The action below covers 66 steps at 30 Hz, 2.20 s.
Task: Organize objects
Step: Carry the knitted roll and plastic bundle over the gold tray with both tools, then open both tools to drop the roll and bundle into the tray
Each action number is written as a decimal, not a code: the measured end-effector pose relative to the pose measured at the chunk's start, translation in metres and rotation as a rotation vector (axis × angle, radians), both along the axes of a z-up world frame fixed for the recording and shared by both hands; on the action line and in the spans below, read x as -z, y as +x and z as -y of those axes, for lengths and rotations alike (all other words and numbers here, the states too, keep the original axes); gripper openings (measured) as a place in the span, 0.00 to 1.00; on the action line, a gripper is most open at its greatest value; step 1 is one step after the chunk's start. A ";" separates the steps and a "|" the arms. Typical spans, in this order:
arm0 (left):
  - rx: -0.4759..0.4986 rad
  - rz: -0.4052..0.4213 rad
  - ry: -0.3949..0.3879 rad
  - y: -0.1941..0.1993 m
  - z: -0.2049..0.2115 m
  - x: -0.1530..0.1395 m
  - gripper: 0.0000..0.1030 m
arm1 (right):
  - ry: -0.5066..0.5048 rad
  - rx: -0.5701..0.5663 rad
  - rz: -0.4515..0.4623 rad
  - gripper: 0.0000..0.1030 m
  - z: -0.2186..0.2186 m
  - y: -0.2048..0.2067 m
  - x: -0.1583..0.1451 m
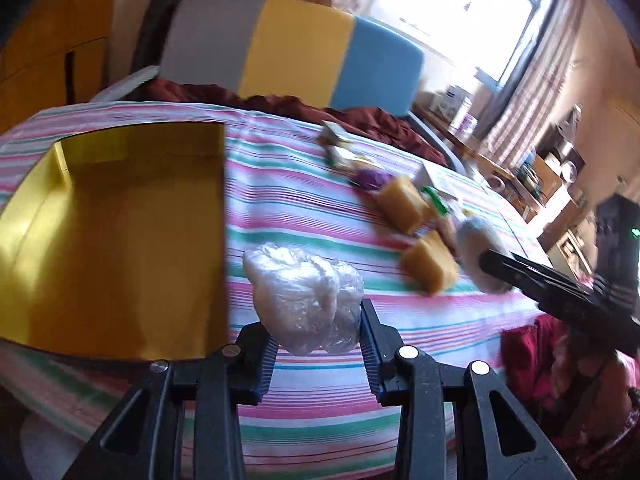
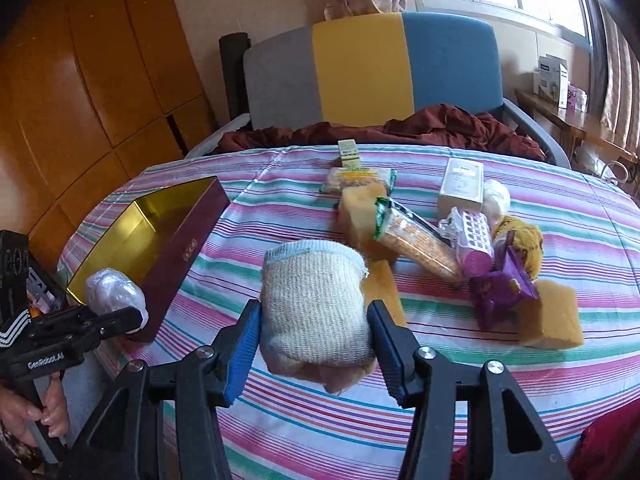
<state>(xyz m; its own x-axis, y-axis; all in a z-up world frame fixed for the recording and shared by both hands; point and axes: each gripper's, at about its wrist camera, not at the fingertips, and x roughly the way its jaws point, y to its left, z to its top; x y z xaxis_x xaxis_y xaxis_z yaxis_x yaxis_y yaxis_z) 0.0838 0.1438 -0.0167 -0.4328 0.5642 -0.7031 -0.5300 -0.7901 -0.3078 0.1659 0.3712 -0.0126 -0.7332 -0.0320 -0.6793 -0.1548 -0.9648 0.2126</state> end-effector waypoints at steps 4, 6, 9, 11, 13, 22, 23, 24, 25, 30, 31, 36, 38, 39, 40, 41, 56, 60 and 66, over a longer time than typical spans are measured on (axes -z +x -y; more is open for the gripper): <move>-0.106 0.021 -0.001 -0.023 0.043 0.002 0.37 | -0.030 -0.035 -0.050 0.53 0.023 -0.005 -0.016; -0.160 0.030 -0.006 -0.035 0.065 0.004 0.37 | -0.043 -0.055 -0.069 0.53 0.036 -0.009 -0.022; -0.218 0.048 -0.011 -0.049 0.089 0.008 0.37 | -0.056 -0.093 -0.079 0.53 0.057 -0.018 -0.028; -0.255 0.059 -0.023 -0.058 0.105 0.010 0.37 | -0.062 -0.119 -0.080 0.53 0.069 -0.024 -0.029; -0.283 0.066 -0.047 -0.065 0.117 0.014 0.37 | -0.063 -0.143 -0.078 0.53 0.082 -0.031 -0.030; -0.409 0.106 -0.144 -0.096 0.165 0.029 0.38 | -0.088 -0.239 -0.062 0.53 0.139 -0.064 -0.030; -0.419 0.122 -0.136 -0.097 0.170 0.030 0.39 | -0.090 -0.250 -0.058 0.53 0.145 -0.069 -0.028; -0.426 0.134 -0.132 -0.099 0.173 0.031 0.39 | -0.089 -0.263 -0.051 0.53 0.153 -0.074 -0.027; -0.433 0.142 -0.121 -0.099 0.176 0.031 0.40 | -0.086 -0.273 -0.042 0.53 0.161 -0.079 -0.024; -0.456 0.120 -0.092 -0.088 0.187 0.023 0.62 | -0.077 -0.317 0.001 0.53 0.191 -0.099 -0.012; -0.462 0.113 -0.097 -0.085 0.189 0.021 0.67 | -0.078 -0.322 0.011 0.53 0.196 -0.104 -0.009; -0.536 0.085 -0.026 -0.069 0.207 0.009 0.69 | -0.100 -0.350 0.090 0.53 0.214 -0.122 0.012; -0.589 0.072 0.002 -0.066 0.218 0.002 0.77 | -0.091 -0.364 0.116 0.53 0.221 -0.129 0.017; -0.599 0.068 0.021 -0.065 0.223 -0.001 0.77 | -0.082 -0.366 0.127 0.53 0.225 -0.133 0.020; -0.626 0.057 0.034 -0.062 0.229 -0.005 0.77 | -0.075 -0.368 0.134 0.53 0.229 -0.138 0.022; -0.638 0.048 0.045 -0.061 0.234 -0.008 0.78 | -0.072 -0.369 0.140 0.53 0.232 -0.142 0.024; -0.733 -0.015 0.045 -0.041 0.276 -0.026 0.83 | -0.116 -0.368 0.235 0.55 0.295 -0.202 0.051; -0.765 -0.004 0.057 -0.039 0.283 -0.025 0.85 | -0.145 -0.399 0.196 0.61 0.296 -0.193 0.044; -0.779 0.029 0.092 -0.038 0.278 -0.019 0.85 | -0.127 -0.386 0.150 0.61 0.281 -0.169 0.029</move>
